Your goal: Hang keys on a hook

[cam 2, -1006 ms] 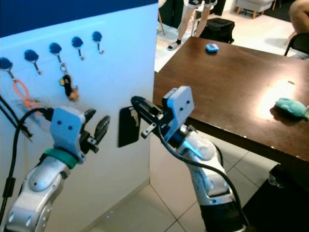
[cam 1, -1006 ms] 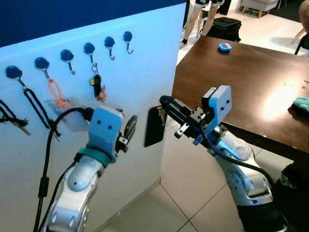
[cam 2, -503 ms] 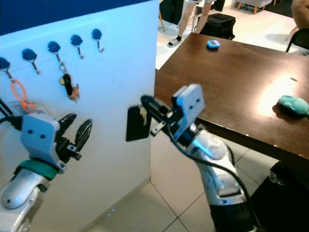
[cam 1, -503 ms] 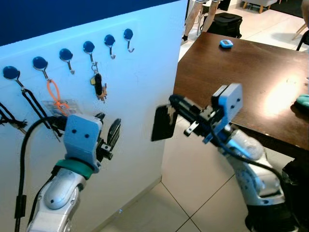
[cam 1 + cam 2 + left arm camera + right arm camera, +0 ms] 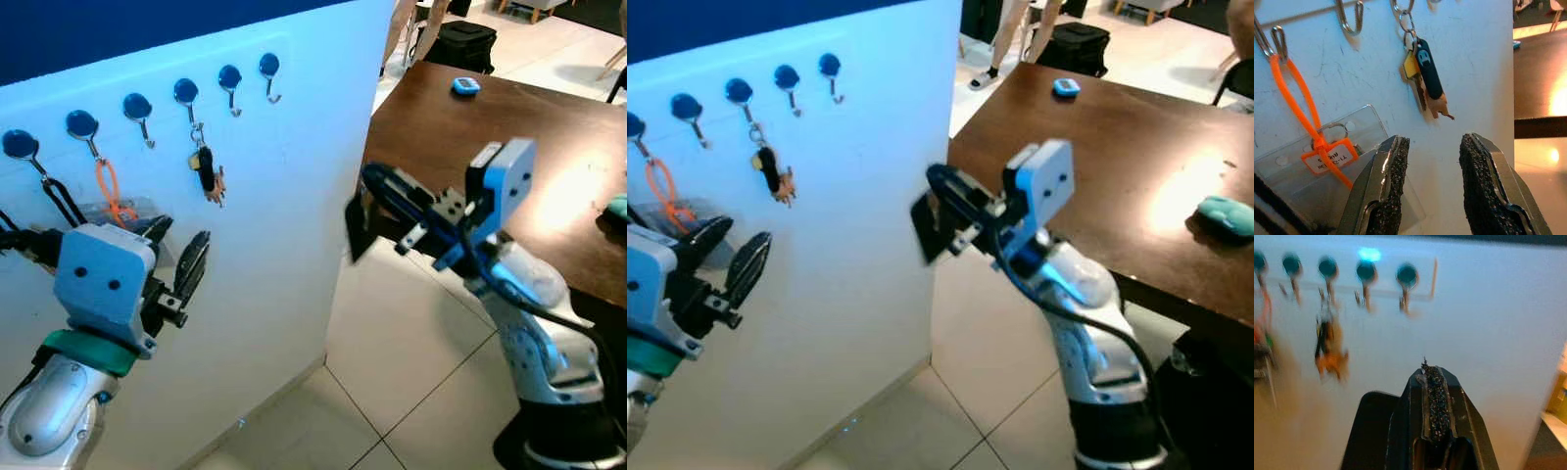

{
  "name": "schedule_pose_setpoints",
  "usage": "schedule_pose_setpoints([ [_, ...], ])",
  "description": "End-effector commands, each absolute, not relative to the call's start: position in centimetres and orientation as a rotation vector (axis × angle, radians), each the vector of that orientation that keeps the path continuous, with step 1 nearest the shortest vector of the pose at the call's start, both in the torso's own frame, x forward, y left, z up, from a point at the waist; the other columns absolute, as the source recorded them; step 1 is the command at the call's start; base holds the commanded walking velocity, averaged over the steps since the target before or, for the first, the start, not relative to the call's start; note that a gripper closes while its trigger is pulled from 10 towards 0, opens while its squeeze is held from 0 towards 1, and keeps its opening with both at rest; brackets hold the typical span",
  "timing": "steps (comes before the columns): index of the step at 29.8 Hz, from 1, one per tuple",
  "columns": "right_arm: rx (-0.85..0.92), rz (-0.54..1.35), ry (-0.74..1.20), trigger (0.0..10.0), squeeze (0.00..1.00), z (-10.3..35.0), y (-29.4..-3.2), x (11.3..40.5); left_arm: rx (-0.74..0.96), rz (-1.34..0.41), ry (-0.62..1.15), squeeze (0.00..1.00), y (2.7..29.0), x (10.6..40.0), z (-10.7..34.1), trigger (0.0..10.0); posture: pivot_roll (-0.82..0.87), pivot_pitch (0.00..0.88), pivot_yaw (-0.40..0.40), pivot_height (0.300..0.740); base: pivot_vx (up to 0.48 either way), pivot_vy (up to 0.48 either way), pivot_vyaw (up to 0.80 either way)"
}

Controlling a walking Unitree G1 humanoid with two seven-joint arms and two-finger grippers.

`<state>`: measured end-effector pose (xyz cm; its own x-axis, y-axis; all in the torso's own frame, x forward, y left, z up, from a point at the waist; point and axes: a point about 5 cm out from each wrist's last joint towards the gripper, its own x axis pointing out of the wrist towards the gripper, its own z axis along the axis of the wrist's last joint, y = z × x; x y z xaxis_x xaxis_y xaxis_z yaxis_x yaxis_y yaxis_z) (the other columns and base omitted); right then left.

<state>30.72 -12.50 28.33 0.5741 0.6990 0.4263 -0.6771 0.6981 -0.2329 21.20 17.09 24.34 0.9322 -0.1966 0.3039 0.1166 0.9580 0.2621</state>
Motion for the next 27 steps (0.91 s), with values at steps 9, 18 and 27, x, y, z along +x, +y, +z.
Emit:
schedule_pose_setpoints([
  [9, -0.003, 0.92, -0.571, 10.0, 0.0, 30.2, -9.1, 33.0, 0.21, -0.169, -0.356, 0.0, 15.9, 21.1, 24.9, 10.0, -0.01, 0.078, 0.037, 0.74, 0.0, 0.0, 0.0],
  [18, -0.014, 0.982, -0.628, 10.0, 0.0, 32.1, -7.4, 33.5, 0.19, -0.177, -0.347, 0.0, 15.5, 21.0, 24.9, 10.0, -0.01, 0.078, 0.027, 0.74, 0.0, 0.0, 0.0],
  [27, -0.044, 1.008, -0.665, 10.0, 0.0, 32.8, -7.2, 33.5, 0.177, -0.187, -0.349, 0.0, 15.0, 21.4, 24.9, 10.0, -0.03, 0.075, 0.031, 0.74, 0.0, 0.0, 0.0],
])
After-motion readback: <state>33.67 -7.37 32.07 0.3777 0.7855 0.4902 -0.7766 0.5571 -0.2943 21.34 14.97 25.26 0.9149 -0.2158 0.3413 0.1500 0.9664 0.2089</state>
